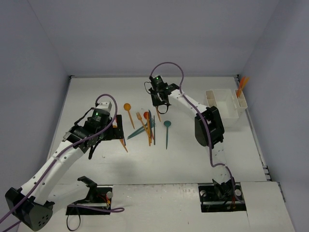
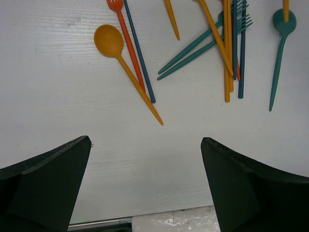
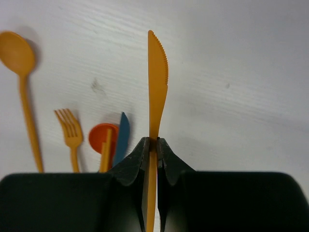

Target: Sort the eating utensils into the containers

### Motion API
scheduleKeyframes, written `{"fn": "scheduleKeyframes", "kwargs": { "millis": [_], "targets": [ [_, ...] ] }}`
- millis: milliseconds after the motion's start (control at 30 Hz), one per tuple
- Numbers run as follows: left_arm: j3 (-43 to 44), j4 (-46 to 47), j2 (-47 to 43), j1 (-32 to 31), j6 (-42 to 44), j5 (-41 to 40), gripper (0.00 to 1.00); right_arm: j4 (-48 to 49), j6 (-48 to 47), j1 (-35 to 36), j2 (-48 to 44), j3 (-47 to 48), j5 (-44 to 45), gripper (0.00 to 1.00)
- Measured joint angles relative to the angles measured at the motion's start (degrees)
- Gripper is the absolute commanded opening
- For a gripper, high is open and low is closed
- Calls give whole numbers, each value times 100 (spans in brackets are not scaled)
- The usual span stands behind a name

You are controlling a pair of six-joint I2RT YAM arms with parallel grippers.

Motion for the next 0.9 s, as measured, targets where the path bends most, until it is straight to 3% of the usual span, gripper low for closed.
{"fn": "scheduleKeyframes", "kwargs": {
  "millis": [200,400,700,900],
  "targets": [
    [0,-6,-105,0,9,-86,97,19,-279,2,-466,576,116,0],
    [0,-4,-151,0,100,-245,97,256,-896,-235,-1654,245,515,0],
    [-27,81,-136,32,393,-486,97,1724,-1632,-2271,-3945,-1632,585,0],
    [-430,478,-156,42,635,-560,98,2454,-1884,-3581,-4345,-2395,230,0]
  ]
}}
